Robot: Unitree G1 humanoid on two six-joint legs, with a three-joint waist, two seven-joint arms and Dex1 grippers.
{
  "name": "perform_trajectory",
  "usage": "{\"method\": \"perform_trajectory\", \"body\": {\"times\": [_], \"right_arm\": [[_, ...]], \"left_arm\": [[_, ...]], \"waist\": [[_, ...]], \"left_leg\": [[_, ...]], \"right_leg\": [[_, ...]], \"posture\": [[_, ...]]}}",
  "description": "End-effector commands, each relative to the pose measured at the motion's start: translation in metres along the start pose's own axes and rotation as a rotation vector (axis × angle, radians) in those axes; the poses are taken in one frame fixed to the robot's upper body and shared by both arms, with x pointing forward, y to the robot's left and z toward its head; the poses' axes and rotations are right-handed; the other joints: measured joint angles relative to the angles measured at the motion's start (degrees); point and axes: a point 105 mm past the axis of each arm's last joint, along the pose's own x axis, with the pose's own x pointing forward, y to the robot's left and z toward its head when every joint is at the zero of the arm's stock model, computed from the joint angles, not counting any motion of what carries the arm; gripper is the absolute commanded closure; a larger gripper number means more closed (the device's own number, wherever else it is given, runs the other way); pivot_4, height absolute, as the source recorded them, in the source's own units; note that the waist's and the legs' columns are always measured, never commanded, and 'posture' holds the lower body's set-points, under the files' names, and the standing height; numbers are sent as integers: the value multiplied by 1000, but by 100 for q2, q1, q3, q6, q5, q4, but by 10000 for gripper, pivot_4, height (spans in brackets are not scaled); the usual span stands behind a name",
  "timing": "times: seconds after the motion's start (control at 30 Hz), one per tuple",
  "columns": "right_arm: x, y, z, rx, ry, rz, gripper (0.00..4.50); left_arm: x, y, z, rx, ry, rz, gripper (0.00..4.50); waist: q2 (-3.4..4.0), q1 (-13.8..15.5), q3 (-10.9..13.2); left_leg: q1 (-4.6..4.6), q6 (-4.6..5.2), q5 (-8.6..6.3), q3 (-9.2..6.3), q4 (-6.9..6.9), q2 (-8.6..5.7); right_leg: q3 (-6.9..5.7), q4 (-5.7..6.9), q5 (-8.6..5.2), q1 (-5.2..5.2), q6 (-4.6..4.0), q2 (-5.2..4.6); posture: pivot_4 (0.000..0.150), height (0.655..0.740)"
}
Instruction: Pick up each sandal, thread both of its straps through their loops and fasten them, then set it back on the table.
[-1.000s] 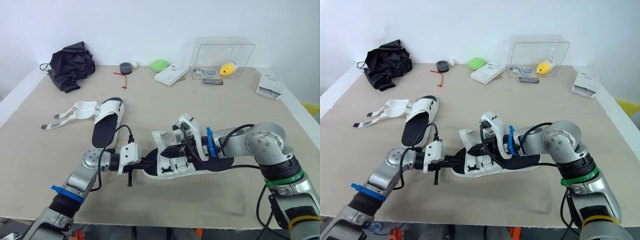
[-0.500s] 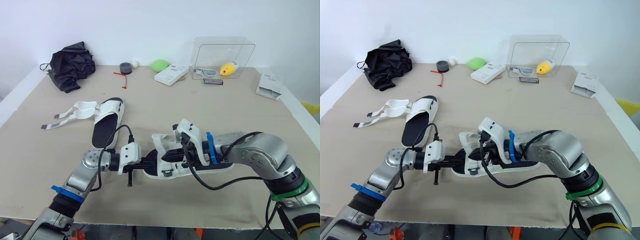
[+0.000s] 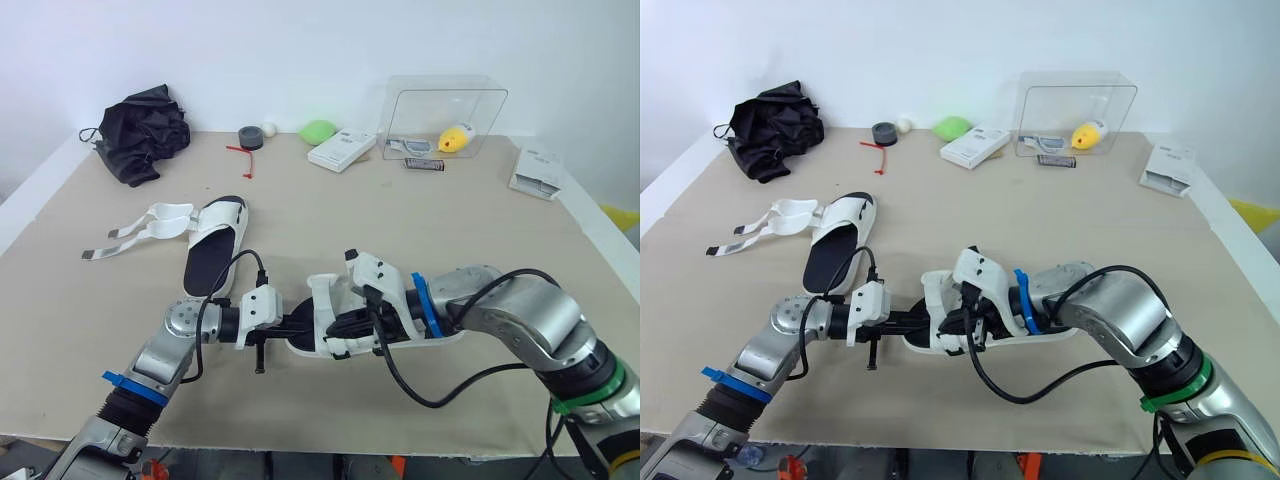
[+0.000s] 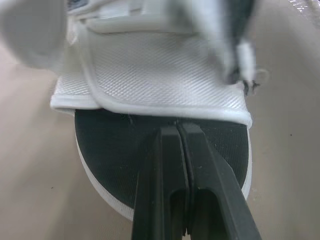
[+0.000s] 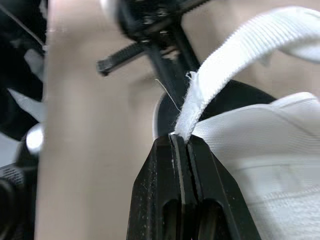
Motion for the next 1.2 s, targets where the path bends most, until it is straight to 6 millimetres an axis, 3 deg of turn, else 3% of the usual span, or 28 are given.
{"method": "perform_trajectory", "body": {"times": [0.03,0.13,0.2,0.3,0.33,0.47,0.6,0.77,0.9,1.2], "right_arm": [[-2,-6,-17,58,82,-30,41493],[-8,10,-19,75,91,61,30977],[-15,24,-13,97,70,146,21622],[-26,22,0,162,7,170,7593],[-29,18,4,179,-18,161,5305],[-53,17,21,217,-138,192,5305],[-69,39,23,257,-202,309,5305],[-54,50,-1,286,-118,265,5305],[-33,36,-24,280,-29,95,5305],[-26,34,-17,297,-77,95,5305]], "left_arm": [[-1,-24,-49,-163,164,-57,45000],[-1,-24,-49,-162,163,-58,45000],[-1,-24,-49,-162,163,-59,45000],[0,-24,-49,-162,163,-59,45000],[0,-24,-49,-162,162,-59,45000],[0,-24,-50,-162,162,-58,45000],[-1,-25,-50,-163,165,-56,45000],[-2,-24,-51,-162,167,-56,45000],[-2,-23,-50,-160,166,-56,45000],[-2,-22,-47,-153,166,-63,45000]], "waist": [[0,0,-1],[-5,4,-5],[-6,10,-5],[-7,10,-5],[-7,10,-5],[-7,10,-2],[-9,13,-1],[-6,8,-2],[-8,6,-1],[-11,5,1]], "left_leg": [[1,0,0,0,0,0],[2,0,0,0,0,0],[-1,0,-1,-3,0,-5],[-4,-8,-5,-7,0,-9],[-5,-8,-6,-7,0,-10],[-4,-8,-5,-7,0,-10],[-6,-8,-5,-13,0,-9],[-4,-7,-6,-19,0,-9],[1,-7,-5,-18,1,-7],[0,-9,-4,-11,2,-6]], "right_leg": [[0,0,0,1,-1,0],[-1,0,0,2,-4,-3],[-4,0,1,3,-12,-7],[-3,-1,-1,9,-12,-10],[-3,-2,-1,9,-12,-11],[-4,-2,2,9,-17,-12],[-7,-2,1,11,-18,-9],[-7,-2,-7,16,-13,-6],[-10,-3,-19,17,15,-4],[-4,-2,-16,12,19,-2]], "posture": [[1500,7400],[1500,7400],[1500,7400],[1500,7400],[1500,7400],[1500,7400],[1500,7400],[1500,7400],[1500,7400],[1500,7400]]}}
